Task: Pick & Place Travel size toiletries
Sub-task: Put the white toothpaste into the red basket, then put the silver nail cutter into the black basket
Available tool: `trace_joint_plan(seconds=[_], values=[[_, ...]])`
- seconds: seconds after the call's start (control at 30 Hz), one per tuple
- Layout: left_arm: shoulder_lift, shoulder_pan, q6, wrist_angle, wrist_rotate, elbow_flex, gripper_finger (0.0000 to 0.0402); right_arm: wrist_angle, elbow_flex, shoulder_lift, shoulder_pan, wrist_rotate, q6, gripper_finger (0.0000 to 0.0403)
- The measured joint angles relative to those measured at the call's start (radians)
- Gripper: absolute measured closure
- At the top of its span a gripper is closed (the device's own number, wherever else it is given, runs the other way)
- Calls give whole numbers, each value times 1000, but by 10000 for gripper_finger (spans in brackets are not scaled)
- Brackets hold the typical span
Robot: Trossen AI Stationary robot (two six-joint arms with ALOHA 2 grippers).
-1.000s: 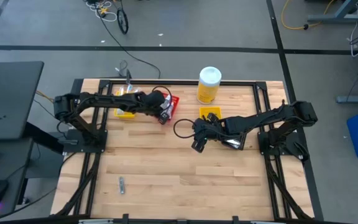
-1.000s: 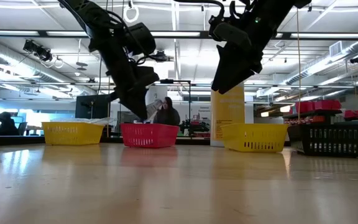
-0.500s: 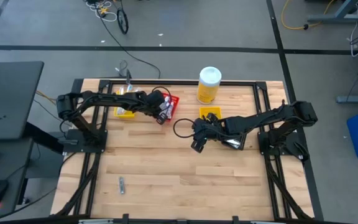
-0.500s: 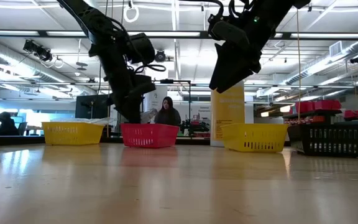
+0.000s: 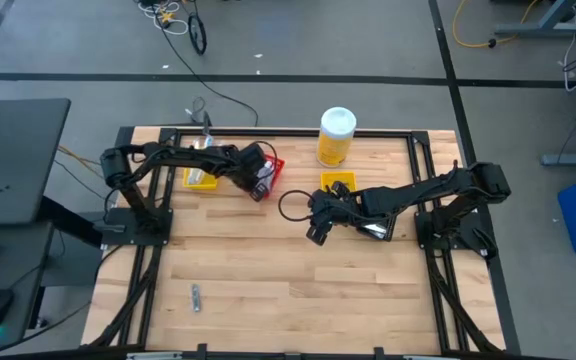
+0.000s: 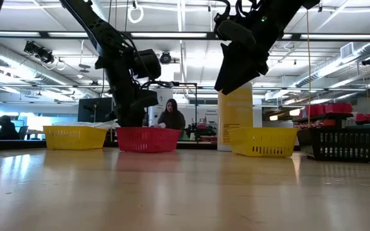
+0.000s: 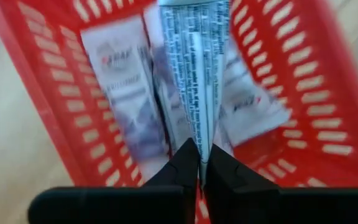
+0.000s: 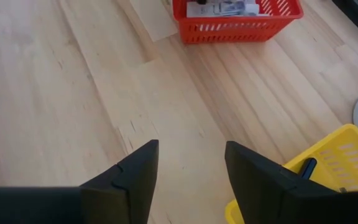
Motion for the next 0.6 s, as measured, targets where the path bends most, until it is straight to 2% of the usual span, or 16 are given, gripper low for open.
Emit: trace_joint_plan(seconds=[0.37,0.5,0.6], values=[[1,-2,38,-51,-63,112,307,1,0,0,0,0,-12,197],[0,-10,62,-192,-2,205,292,0,0,0,0,0,-12,191],[-19,-32,52,-305,-18,269,290,-2,0,0,0,-1,-12,188]])
